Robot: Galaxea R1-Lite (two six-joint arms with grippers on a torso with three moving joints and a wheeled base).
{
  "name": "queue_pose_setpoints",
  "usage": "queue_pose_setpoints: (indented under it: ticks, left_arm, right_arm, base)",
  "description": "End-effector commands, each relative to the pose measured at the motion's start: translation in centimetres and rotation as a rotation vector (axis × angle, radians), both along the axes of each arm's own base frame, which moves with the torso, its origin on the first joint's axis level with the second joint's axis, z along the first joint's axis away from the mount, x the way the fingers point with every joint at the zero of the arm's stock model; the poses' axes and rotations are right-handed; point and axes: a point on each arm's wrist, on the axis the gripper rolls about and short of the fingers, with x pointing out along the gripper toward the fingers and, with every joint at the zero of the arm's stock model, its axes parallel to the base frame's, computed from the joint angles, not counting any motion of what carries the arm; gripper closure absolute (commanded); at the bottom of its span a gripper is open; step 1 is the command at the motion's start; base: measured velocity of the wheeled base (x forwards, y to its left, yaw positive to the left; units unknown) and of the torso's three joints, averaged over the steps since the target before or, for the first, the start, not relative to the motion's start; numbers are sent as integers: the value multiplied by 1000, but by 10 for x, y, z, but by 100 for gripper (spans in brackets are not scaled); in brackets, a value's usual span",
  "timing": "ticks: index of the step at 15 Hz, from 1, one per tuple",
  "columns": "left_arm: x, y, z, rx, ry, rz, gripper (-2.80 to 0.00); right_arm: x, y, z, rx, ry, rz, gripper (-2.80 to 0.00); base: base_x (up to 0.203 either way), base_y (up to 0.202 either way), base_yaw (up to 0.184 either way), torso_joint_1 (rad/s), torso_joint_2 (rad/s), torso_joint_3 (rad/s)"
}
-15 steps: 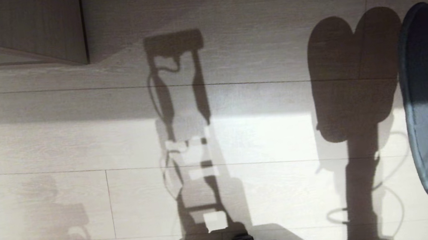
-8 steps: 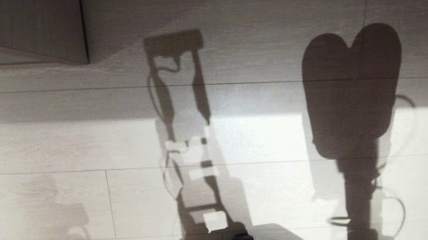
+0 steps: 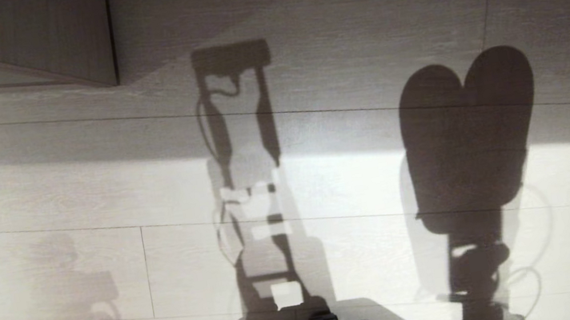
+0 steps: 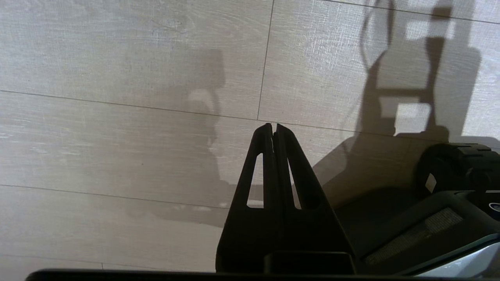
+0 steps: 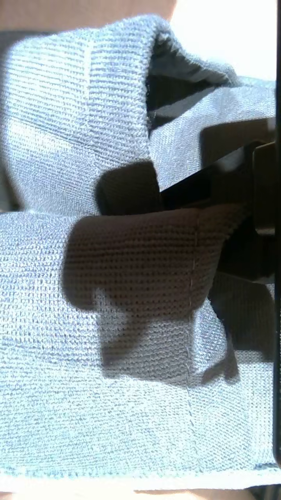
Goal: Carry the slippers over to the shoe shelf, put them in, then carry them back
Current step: Place the slippers into the shoe cabinet
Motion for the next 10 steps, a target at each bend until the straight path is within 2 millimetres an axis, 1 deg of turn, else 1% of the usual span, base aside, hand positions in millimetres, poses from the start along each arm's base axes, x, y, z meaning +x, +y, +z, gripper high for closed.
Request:
queue_pose_setpoints:
  ticks: [1,2,3,4,6,7,10]
  left_arm:
    - [0,0,0,0,-1,0,0]
    - [0,0,-1,0,1,0,0]
    - [0,0,0,0,0,0,0]
    - [0,0,0,0,0,0,0]
    - [0,0,0,0,0,0,0]
    - [0,0,0,0,0,0,0]
    - [0,0,0,0,0,0,0]
  right_arm:
    - [-5,0,-2,-2,-41,2,0]
    - [-5,0,-2,-1,-41,5,0]
    - [-11,0,-3,3,-42,28,0]
    - [-21,1,-6,6,-41,45,0]
    - [-38,0,-21,12,14,71,0]
    - [-41,0,-28,13,33,73,0]
    - [-26,-1,-70,14,136,57,0]
  base:
    - [0,0,0,0,0,0]
    - [0,0,0,0,0,0]
    - [0,0,0,0,0,0]
    - [0,0,0,0,0,0]
    - [0,0,0,0,0,0]
    - [0,0,0,0,0,0]
    - [0,0,0,0,0,0]
